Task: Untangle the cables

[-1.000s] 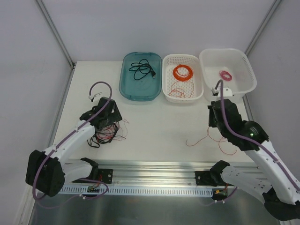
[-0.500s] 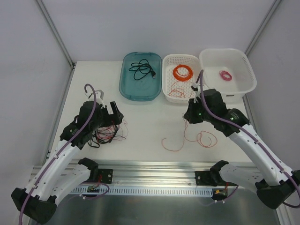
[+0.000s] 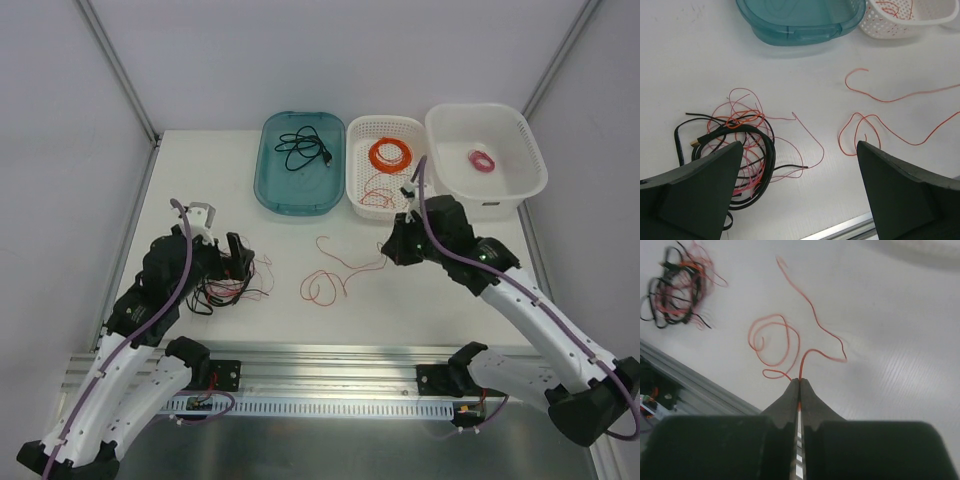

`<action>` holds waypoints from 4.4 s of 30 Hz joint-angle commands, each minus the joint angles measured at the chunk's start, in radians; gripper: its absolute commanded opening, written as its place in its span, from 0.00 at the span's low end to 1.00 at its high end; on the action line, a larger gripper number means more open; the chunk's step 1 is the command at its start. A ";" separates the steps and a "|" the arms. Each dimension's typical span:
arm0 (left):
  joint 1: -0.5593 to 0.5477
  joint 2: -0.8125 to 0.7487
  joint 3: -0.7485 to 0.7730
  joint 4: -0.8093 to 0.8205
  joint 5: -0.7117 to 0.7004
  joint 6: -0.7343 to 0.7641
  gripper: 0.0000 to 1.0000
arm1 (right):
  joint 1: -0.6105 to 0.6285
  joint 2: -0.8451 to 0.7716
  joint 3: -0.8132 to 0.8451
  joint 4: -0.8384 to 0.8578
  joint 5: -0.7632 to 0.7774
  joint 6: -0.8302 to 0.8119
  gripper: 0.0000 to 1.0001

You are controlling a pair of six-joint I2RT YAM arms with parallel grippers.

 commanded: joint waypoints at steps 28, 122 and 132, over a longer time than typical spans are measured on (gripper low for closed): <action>0.001 -0.089 -0.161 0.054 -0.226 0.061 0.99 | 0.292 0.627 0.132 0.141 0.216 0.066 0.97; 0.002 -0.029 -0.167 0.071 -0.165 0.055 0.99 | -0.291 0.651 0.535 0.051 0.069 -0.106 0.97; 0.002 0.213 -0.084 0.000 -0.120 -0.195 0.99 | -0.257 0.188 0.140 0.040 -0.028 -0.056 0.97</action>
